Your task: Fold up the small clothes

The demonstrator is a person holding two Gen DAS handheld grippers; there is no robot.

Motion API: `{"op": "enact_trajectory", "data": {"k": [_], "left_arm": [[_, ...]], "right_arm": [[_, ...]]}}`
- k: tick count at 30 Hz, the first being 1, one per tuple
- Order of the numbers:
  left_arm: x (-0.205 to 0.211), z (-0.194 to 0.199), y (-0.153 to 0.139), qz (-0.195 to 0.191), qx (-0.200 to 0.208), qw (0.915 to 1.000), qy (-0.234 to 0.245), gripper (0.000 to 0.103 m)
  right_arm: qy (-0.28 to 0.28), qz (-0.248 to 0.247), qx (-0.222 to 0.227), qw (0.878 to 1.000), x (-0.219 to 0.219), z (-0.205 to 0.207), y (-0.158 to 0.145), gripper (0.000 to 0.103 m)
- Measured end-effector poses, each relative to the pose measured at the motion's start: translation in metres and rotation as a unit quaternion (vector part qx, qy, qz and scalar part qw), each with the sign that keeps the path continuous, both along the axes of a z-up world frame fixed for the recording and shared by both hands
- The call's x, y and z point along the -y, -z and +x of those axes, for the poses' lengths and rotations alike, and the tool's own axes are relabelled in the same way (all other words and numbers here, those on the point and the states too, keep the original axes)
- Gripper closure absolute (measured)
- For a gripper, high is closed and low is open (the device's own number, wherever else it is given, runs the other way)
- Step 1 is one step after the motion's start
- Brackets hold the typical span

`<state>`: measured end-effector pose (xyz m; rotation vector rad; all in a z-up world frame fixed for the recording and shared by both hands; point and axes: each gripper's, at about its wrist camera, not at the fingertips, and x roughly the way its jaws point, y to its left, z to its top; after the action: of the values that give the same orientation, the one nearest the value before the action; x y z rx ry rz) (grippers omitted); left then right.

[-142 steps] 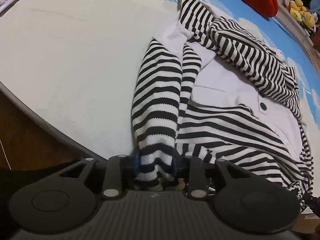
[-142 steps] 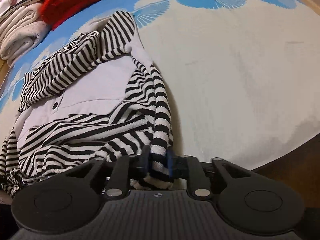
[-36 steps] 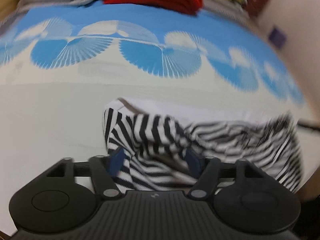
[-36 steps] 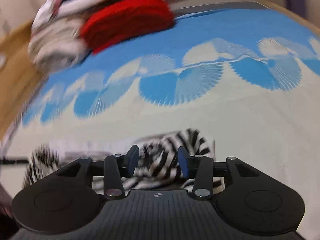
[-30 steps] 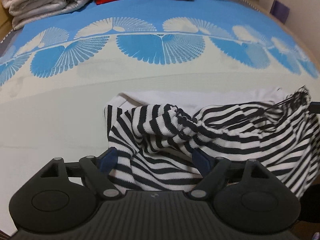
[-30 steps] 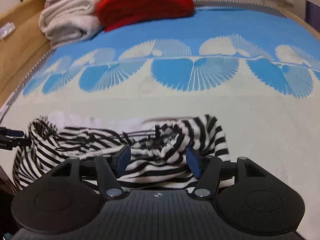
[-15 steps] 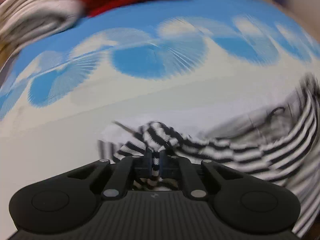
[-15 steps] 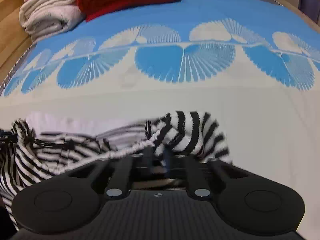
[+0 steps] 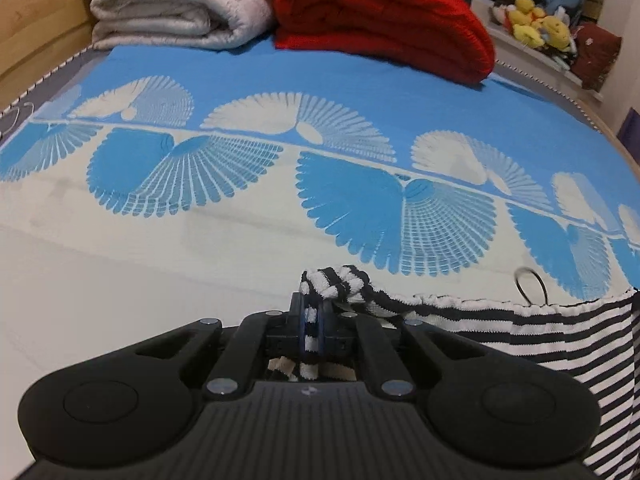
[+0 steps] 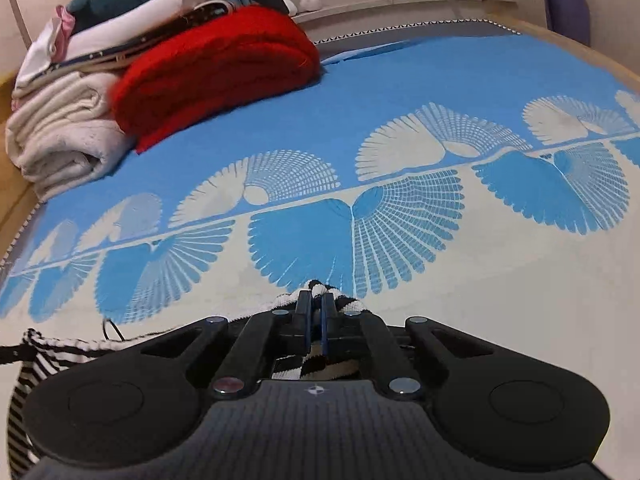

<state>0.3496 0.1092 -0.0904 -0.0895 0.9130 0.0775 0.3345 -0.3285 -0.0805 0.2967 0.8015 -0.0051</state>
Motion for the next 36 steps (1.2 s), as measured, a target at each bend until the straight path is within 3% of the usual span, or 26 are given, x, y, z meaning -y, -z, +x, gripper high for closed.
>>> {"op": "enact_trajectory", "data": {"k": [4,8,11,13,15,18,20,23,27,30,32,34,36], "left_arm": [[-0.002,0.013,0.017,0.009,-0.026,0.9996,-0.001,0.097],[-0.006,0.020,0.032,-0.009,-0.046,0.9988,-0.017,0.097],[-0.007,0.021,0.042,-0.007,-0.061,0.9980,-0.016,0.095],[-0.008,0.021,0.049,-0.009,-0.075,0.9971,-0.009,0.089],[-0.012,0.017,0.047,-0.010,-0.079,0.9967,-0.020,0.065],[-0.031,0.001,0.028,-0.082,-0.071,0.9927,-0.053,0.053],[-0.043,-0.015,0.010,-0.129,-0.057,0.9879,-0.064,0.045],[-0.059,-0.046,-0.019,-0.162,-0.037,0.9846,-0.055,0.044],[-0.078,-0.096,-0.037,-0.152,-0.031,0.9872,-0.037,0.044],[-0.095,-0.129,-0.022,-0.129,-0.048,0.9886,-0.060,0.047],[-0.112,-0.139,-0.011,-0.142,-0.075,0.9812,-0.106,0.055],[-0.123,-0.142,-0.008,-0.147,-0.076,0.9802,-0.109,0.055],[-0.126,-0.142,0.002,-0.151,-0.104,0.9776,-0.103,0.055]], "right_arm": [[-0.003,-0.017,-0.030,0.999,-0.006,0.019,0.022,0.099],[0.000,-0.027,-0.066,0.997,-0.011,0.032,0.050,0.099],[-0.005,-0.036,-0.070,0.997,-0.017,0.032,0.063,0.099],[-0.013,-0.048,-0.071,0.996,-0.021,0.032,0.060,0.095],[-0.021,-0.038,-0.076,0.996,-0.022,0.030,0.054,0.084],[-0.009,-0.018,-0.060,0.998,-0.012,0.014,0.031,0.058],[-0.013,-0.006,-0.045,0.999,-0.003,-0.003,0.010,0.054],[-0.026,0.003,-0.033,0.999,0.019,-0.034,-0.022,0.052],[-0.015,-0.002,-0.016,1.000,0.053,-0.086,-0.053,0.052],[-0.016,0.002,-0.043,0.999,0.073,-0.128,-0.042,0.052],[-0.018,0.003,-0.077,0.997,0.081,-0.150,-0.023,0.052],[-0.027,0.019,-0.122,0.992,0.085,-0.163,-0.004,0.052],[-0.046,0.021,-0.140,0.989,0.085,-0.170,0.004,0.052]]}}
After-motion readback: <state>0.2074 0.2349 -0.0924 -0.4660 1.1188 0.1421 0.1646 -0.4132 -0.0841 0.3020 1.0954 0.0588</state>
